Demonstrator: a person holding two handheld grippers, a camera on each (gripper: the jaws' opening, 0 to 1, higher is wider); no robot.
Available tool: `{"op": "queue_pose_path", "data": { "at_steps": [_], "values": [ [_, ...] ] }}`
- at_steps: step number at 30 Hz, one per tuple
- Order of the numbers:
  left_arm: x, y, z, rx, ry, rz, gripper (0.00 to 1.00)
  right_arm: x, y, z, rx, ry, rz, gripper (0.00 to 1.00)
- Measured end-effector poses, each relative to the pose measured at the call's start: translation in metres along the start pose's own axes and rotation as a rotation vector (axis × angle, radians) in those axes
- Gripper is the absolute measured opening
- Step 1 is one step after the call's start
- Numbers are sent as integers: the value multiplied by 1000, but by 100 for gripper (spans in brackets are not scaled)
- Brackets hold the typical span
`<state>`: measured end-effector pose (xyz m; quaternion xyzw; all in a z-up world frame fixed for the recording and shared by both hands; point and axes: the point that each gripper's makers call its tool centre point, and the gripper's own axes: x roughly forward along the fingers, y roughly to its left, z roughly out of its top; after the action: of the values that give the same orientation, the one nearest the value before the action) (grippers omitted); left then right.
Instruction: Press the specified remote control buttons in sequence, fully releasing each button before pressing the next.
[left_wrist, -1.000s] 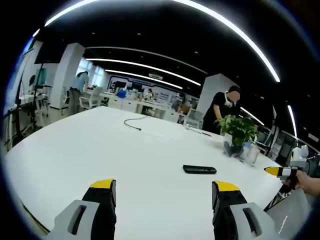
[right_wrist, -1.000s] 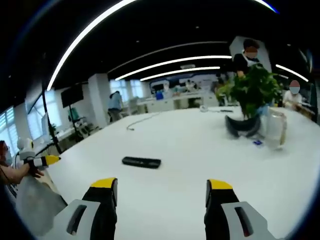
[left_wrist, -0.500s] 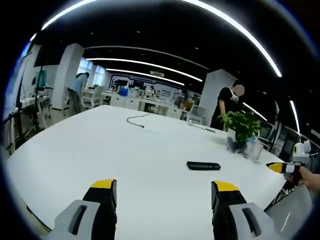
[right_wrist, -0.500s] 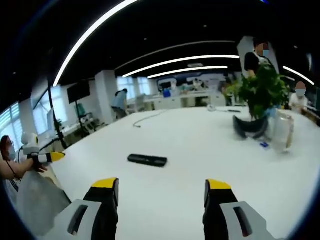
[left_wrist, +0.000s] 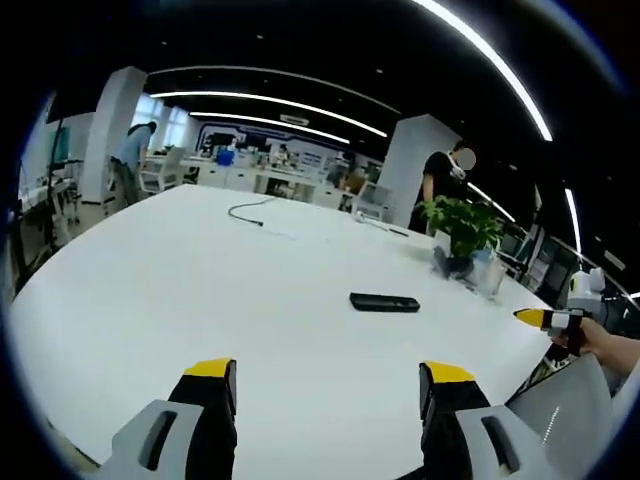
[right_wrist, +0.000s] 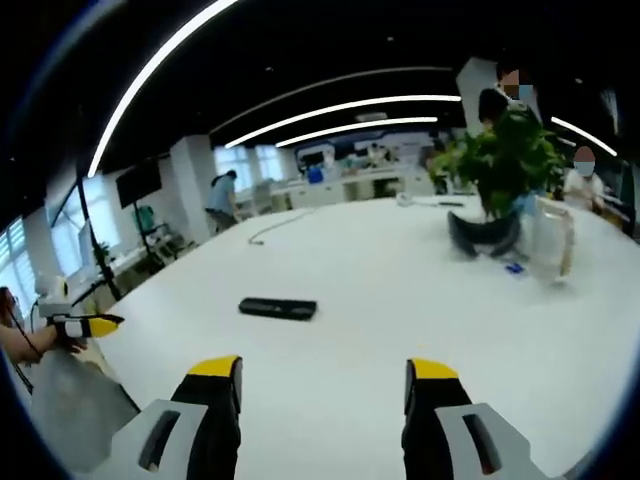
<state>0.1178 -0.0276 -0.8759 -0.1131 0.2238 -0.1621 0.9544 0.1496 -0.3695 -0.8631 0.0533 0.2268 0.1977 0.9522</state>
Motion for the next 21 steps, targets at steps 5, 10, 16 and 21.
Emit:
{"op": "queue_pose_path", "data": {
  "at_steps": [5, 10, 16, 21],
  "values": [
    [-2, -8, 2, -20, -13, -70, 81, 0, 0, 2, 3, -11, 4, 60],
    [3, -29, -16, 30, 106, -190, 82, 2, 2, -3, 12, 12, 13, 59],
    [15, -52, -17, 127, 243, -304, 85, 3, 3, -8, -2, 38, 20, 54],
    [34, -59, 4, 106, 217, -345, 85, 1, 0, -9, 26, 33, 9, 54]
  ]
}}
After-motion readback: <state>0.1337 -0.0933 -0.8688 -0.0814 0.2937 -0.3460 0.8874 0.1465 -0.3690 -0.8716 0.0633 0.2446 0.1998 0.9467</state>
